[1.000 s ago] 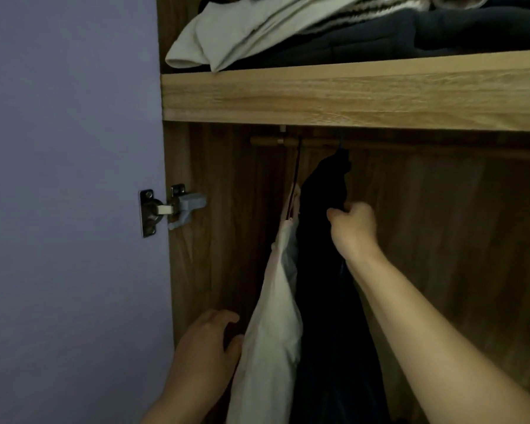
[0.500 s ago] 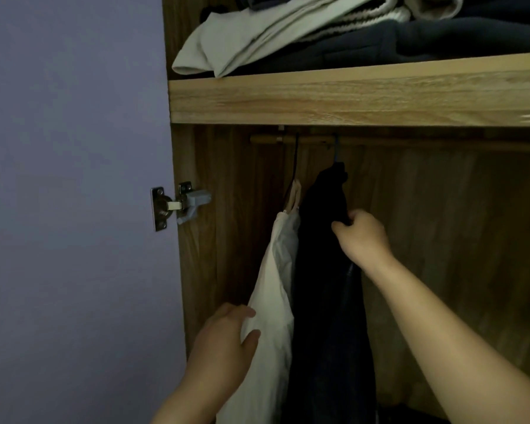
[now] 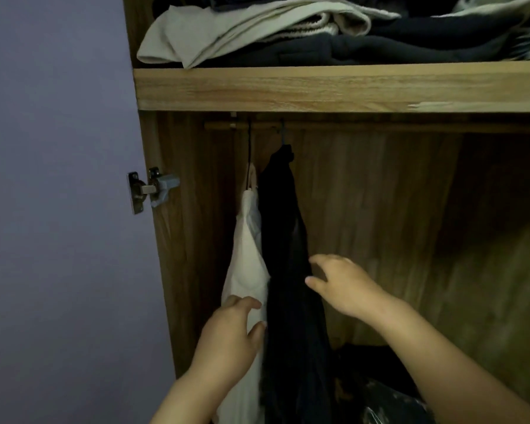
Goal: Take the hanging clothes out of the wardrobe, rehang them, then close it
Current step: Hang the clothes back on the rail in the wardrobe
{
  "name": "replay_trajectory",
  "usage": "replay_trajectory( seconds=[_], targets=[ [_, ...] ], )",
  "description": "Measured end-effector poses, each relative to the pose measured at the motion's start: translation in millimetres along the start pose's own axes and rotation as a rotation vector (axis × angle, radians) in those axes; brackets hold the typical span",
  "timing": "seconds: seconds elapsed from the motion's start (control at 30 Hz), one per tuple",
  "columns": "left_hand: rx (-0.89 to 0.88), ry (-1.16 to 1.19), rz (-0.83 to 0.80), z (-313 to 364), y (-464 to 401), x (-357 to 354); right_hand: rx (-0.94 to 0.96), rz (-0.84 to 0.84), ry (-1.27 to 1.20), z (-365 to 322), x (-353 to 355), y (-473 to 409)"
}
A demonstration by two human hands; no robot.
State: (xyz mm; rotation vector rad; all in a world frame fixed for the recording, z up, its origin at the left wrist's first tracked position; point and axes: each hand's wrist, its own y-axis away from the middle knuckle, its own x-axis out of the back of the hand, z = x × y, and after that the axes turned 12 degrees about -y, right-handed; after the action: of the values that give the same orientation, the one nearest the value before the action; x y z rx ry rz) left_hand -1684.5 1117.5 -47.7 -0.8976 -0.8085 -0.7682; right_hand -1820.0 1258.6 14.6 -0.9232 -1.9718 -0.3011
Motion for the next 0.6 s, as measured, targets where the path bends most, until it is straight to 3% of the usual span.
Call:
replay_trajectory(
  seconds=[0.27, 0.6],
  targets=[
    [-0.221, 0.012, -0.205, 30, 27, -16, -0.214, -0.159, 0.133, 18, -9, 92],
    [-0.433, -0.017, -0.376, 78, 56, -33, -0.329, -0.16, 0.187, 42, 3, 180]
  ],
)
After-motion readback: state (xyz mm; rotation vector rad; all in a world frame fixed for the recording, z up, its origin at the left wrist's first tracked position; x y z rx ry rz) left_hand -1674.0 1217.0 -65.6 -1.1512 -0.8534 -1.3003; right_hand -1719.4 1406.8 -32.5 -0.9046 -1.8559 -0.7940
